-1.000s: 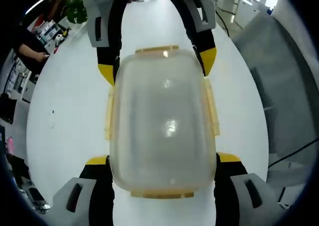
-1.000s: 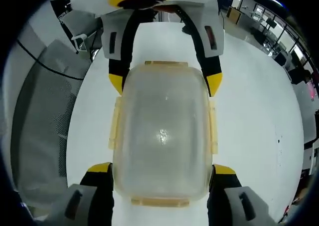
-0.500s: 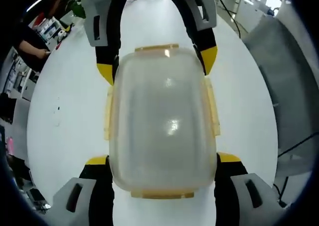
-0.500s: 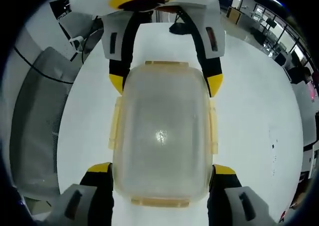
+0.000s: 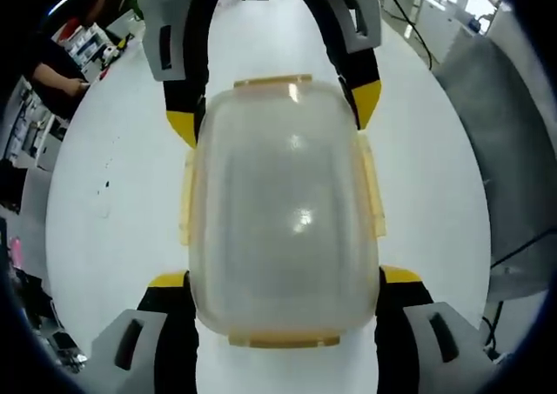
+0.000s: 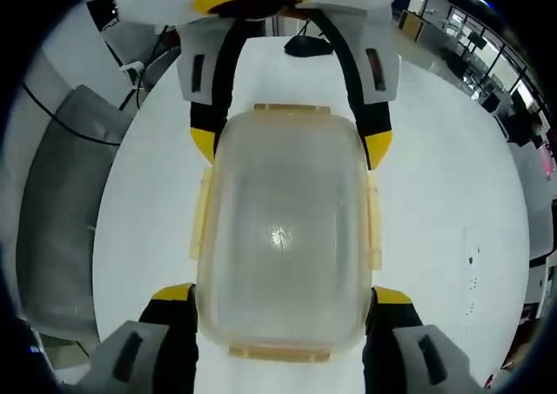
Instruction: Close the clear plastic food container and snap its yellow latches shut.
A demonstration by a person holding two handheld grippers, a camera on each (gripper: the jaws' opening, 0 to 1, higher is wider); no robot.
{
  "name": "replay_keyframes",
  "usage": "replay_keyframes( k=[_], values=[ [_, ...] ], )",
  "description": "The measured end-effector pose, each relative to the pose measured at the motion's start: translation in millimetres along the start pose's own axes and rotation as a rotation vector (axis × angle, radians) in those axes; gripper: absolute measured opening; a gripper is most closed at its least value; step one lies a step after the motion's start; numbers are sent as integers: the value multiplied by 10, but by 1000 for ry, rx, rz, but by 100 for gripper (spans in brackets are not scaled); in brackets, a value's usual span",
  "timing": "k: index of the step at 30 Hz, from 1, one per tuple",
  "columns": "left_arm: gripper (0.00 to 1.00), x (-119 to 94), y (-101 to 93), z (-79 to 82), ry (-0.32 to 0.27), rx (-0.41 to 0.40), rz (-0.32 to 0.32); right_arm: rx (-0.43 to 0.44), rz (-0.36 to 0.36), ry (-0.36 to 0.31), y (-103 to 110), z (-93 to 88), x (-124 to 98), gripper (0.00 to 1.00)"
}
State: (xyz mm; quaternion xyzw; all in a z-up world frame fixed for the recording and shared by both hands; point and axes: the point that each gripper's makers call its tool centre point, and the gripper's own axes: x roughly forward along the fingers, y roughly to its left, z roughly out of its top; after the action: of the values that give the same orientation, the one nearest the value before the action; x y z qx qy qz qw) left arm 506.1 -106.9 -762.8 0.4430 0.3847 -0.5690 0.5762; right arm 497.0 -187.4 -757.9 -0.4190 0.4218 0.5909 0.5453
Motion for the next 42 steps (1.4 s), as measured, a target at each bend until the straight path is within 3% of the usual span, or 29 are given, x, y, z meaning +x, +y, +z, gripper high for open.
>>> replay_keyframes(
  k=[7, 9, 10, 11, 13, 17, 22, 26, 31, 42],
  values=[
    [82, -24, -5, -3, -23, 2, 4, 13, -9, 3, -1, 9, -13, 80],
    [87, -39, 6, -18, -25, -8, 16, 118, -41, -18, -32, 40, 2, 99],
    [98, -37, 30, -58, -11, -15, 37, 90, -38, -4, -35, 14, -21, 98],
    [99, -48, 30, -81, -9, -12, 43, 98, -58, -4, -51, 5, -20, 99],
    [99, -87, -6, -114, -7, -37, 23, 78, -60, -6, -47, 21, -30, 99],
    [99, -151, 30, -108, -23, -48, 44, 85, -42, -16, 17, 44, -65, 99],
    [99, -208, -59, -37, -50, -67, 37, 93, -50, -11, 69, 22, -111, 99],
    [99, -237, -95, -32, -43, -50, 50, 94, -74, -14, 97, 33, -174, 99],
    [99, -318, -104, -10, -59, -85, 76, 106, -85, -29, 169, 51, -256, 99],
    [99, -540, -257, 57, -144, -177, 147, 226, -168, -91, 275, -29, -489, 99]
  ],
)
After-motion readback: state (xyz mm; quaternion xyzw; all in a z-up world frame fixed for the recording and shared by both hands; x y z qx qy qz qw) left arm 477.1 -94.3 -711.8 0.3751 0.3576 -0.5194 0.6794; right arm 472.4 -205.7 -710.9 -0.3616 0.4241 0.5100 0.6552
